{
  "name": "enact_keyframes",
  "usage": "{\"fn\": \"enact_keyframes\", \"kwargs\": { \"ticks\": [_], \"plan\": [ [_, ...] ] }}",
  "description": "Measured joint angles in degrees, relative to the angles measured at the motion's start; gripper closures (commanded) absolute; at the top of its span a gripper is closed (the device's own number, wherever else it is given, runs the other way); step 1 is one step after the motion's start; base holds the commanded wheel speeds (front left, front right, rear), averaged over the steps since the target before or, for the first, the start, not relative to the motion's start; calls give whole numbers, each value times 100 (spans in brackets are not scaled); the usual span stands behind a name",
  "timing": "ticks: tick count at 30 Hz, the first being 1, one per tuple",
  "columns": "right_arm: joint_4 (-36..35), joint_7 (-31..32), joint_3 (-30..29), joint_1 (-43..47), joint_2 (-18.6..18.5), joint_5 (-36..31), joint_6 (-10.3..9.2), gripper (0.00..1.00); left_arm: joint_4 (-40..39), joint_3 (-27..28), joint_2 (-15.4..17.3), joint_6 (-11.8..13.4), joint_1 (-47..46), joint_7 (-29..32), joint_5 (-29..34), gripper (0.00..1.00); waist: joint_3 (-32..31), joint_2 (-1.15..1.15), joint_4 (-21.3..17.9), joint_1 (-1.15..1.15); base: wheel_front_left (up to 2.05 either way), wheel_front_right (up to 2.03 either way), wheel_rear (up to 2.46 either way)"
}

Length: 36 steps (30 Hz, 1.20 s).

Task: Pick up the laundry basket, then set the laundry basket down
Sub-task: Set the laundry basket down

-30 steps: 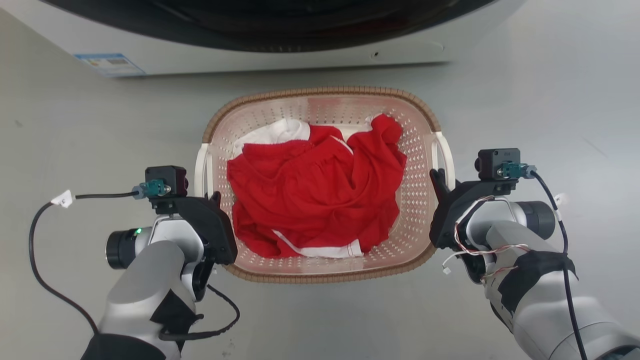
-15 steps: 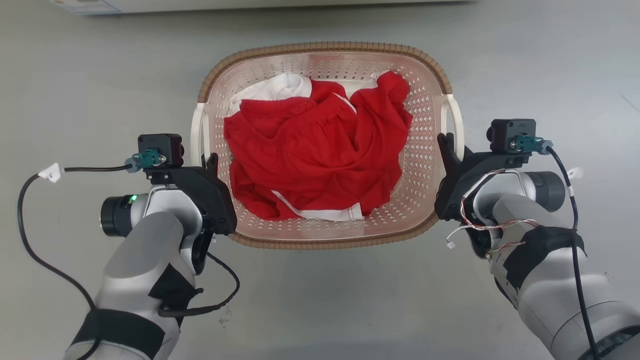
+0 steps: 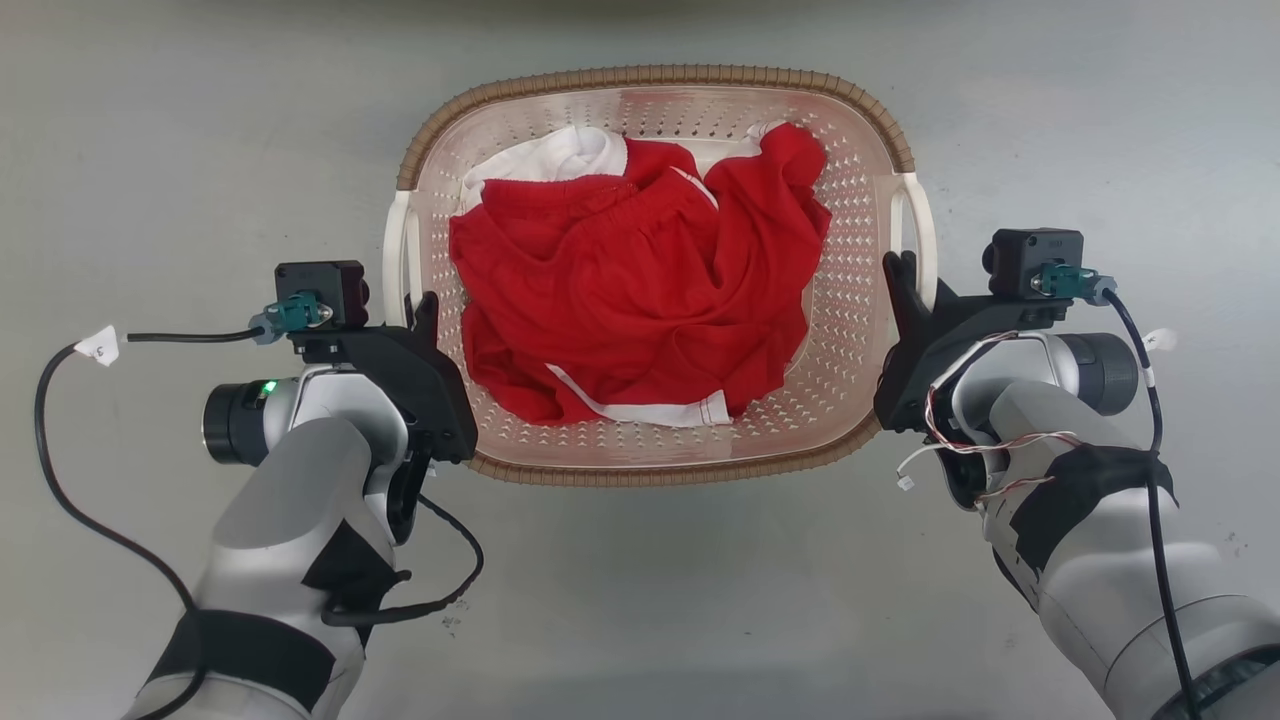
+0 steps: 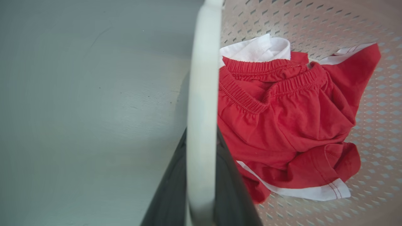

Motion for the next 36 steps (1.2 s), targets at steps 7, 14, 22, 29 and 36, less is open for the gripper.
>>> {"fn": "enact_keyframes", "kwargs": {
  "ticks": [7, 14, 22, 29, 36],
  "plan": [
    [36, -18, -2, -30, 2, 0, 2, 63, 60, -16, -18, -47, -49, -67, 0, 85, 11, -1, 12, 0, 0, 0, 0],
    [121, -64, -35, -23, -127, 27, 199, 0, 155, 2, 94, -48, -106, -170, -2, 0, -44, -1, 34, 0, 0, 0, 0],
    [138, -60, 7, 37, -58, 29, 310, 0, 219, 4, 70, -85, -96, -225, -13, 0, -288, -1, 57, 0, 0, 0, 0],
    [190, -62, 18, 185, -44, 49, 318, 0, 254, 20, 64, -109, -37, -298, -21, 0, -597, -1, 61, 0, 0, 0, 0],
    [230, -74, -14, 408, -38, 114, 361, 0, 318, -3, 64, -160, 199, -455, -20, 0, -1073, -1, 50, 0, 0, 0, 0]
  ]
}}
